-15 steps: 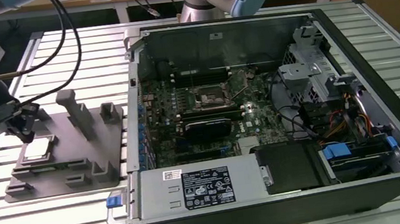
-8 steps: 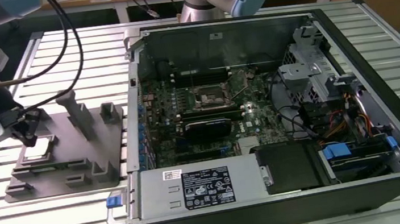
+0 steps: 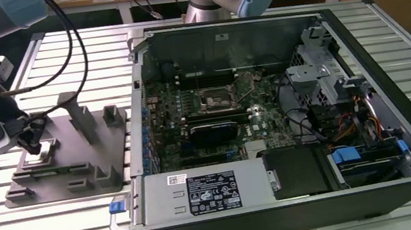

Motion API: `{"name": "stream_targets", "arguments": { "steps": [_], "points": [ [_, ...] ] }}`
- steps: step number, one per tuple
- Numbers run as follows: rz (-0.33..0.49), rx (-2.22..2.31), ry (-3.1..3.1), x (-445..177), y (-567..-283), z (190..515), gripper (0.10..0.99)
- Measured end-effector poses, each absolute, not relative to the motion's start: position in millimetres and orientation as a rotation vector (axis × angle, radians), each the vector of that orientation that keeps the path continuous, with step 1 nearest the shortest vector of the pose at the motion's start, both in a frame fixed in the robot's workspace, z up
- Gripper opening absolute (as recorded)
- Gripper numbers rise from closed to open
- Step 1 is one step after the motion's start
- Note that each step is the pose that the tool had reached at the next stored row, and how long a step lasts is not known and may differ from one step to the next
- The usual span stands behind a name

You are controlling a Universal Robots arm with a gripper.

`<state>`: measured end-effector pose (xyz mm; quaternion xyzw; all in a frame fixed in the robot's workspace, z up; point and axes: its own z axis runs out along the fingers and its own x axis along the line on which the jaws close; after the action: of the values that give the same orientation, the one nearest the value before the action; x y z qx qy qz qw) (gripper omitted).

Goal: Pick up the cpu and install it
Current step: 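Pick up the cpu and move it towards the insertion slot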

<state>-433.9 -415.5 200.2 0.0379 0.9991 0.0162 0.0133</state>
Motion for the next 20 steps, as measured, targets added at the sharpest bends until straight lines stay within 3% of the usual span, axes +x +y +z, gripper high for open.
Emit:
{"name": "stream_targets", "arguments": {
  "steps": [9, 11, 13, 14, 16, 17, 19, 20],
  "points": [
    [0.05, 0.118, 3.113, -433.9, -415.5, 197.6, 0.114],
    [0.05, 0.118, 3.113, -434.0, -415.5, 197.5, 0.165],
    [0.05, 0.118, 3.113, -433.9, -415.5, 197.5, 0.29],
    [0.05, 0.118, 3.112, -433.9, -415.5, 197.5, 0.29],
    [0.05, 0.118, 3.113, -434.0, -415.5, 197.5, 0.412],
    [0.05, 0.118, 3.112, -433.9, -415.5, 197.5, 0.412],
    [0.05, 0.118, 3.113, -433.9, -415.5, 197.4, 0.525],
    [0.05, 0.118, 3.112, -433.9, -415.5, 197.4, 0.525]
  ]
}}
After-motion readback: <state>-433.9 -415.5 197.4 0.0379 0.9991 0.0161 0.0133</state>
